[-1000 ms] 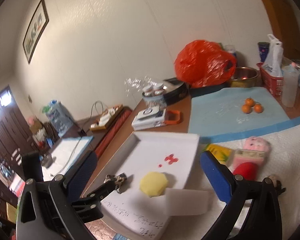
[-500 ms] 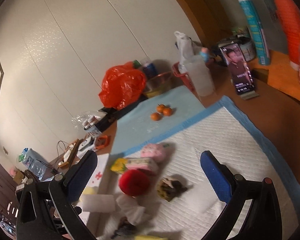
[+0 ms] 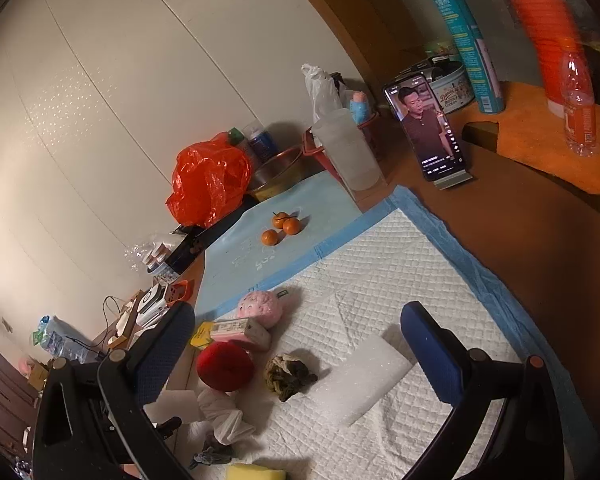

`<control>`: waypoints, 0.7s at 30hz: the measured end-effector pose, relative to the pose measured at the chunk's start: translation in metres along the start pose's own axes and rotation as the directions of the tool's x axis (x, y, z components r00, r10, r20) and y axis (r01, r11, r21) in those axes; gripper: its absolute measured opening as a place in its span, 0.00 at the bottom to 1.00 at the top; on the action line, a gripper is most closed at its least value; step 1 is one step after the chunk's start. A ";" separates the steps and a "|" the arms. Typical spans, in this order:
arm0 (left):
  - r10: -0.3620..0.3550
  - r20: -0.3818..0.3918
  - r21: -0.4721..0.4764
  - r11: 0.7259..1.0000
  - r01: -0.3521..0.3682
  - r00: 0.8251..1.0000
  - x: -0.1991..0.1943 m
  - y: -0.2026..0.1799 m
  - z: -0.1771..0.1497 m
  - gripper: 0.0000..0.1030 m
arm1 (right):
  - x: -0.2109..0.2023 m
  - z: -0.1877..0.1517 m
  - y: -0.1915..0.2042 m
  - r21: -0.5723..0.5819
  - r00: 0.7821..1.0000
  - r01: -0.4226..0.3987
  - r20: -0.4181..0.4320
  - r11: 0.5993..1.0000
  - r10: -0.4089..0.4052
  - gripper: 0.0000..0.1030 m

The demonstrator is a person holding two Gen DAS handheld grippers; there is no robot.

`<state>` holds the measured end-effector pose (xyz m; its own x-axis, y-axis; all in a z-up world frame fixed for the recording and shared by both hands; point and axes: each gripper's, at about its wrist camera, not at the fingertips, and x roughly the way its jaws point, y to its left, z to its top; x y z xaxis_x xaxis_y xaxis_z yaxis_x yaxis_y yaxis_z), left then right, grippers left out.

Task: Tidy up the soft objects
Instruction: 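Grasp the white foam strip with the left tool while the right tool grasps the yellow-green scrub sponge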

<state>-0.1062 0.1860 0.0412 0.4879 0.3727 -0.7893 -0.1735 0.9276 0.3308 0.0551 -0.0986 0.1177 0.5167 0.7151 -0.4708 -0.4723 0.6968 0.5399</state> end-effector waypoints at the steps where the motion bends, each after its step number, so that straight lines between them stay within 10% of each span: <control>1: 0.002 0.007 0.001 1.000 -0.002 1.000 -0.002 0.000 0.000 0.81 | 0.000 0.000 -0.002 0.005 1.000 0.002 -0.001 1.000 -0.002 1.00; 3: -0.008 0.002 -0.017 1.000 0.008 1.000 -0.003 0.004 0.000 0.57 | 0.001 0.000 -0.004 0.016 1.000 0.001 -0.006 1.000 -0.001 1.00; 9: -0.049 0.042 -0.091 0.994 0.053 0.998 -0.019 0.013 -0.005 0.38 | 0.005 -0.003 -0.001 -0.004 1.000 -0.004 -0.030 1.000 0.004 1.00; 21: -0.268 0.021 -0.193 0.944 0.267 0.963 -0.037 -0.023 -0.030 0.36 | 0.017 -0.014 0.005 -0.032 0.996 -0.016 -0.084 0.999 0.013 1.00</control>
<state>-0.1461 0.1520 0.0471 0.5343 0.1095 -0.8382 -0.1982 0.9802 0.0016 0.0519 -0.0825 0.1029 0.4490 0.7264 -0.5203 -0.5033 0.6868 0.5245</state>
